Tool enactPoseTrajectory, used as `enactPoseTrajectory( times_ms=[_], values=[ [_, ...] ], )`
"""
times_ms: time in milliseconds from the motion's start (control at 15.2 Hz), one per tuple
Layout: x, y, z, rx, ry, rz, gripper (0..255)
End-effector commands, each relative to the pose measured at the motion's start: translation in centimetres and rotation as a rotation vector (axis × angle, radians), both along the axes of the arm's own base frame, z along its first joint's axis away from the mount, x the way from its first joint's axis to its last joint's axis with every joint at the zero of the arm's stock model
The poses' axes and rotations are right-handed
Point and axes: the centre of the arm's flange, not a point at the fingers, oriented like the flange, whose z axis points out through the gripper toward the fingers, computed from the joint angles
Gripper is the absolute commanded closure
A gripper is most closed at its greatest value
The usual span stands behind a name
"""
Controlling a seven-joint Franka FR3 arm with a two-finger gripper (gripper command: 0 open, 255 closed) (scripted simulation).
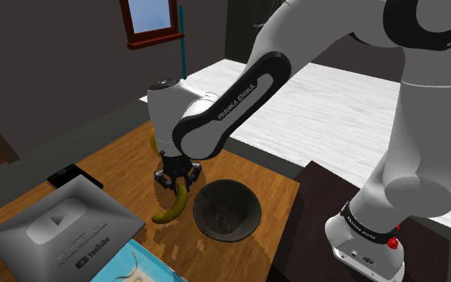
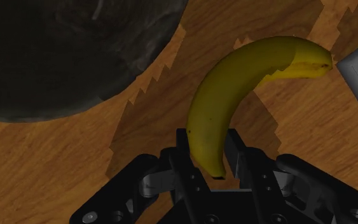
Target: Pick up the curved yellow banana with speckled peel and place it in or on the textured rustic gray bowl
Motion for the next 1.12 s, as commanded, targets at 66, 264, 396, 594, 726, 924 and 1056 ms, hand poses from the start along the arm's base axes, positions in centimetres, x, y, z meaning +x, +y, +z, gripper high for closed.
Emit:
enactPoseTrajectory(
  times_ms=[66, 264, 396, 594, 726, 924, 1056],
  values=[
    [-0.1, 0.0, 1.6, 0.000, 0.000, 0.000, 255],
    [-0.1, 0.0, 3.2, 0.000, 0.000, 0.000, 255],
    [-0.1, 0.0, 4.2, 0.000, 0.000, 0.000, 255],
    [-0.1, 0.0, 5.8, 0.000, 0.000, 0.000, 255],
    [-0.1, 0.0, 6.9, 0.000, 0.000, 0.000, 255],
    [-0.1, 0.0, 8.4, 0.000, 0.000, 0.000, 255],
    [-0.1, 0.0, 9.5, 0.000, 0.000, 0.000, 255]
  ],
)
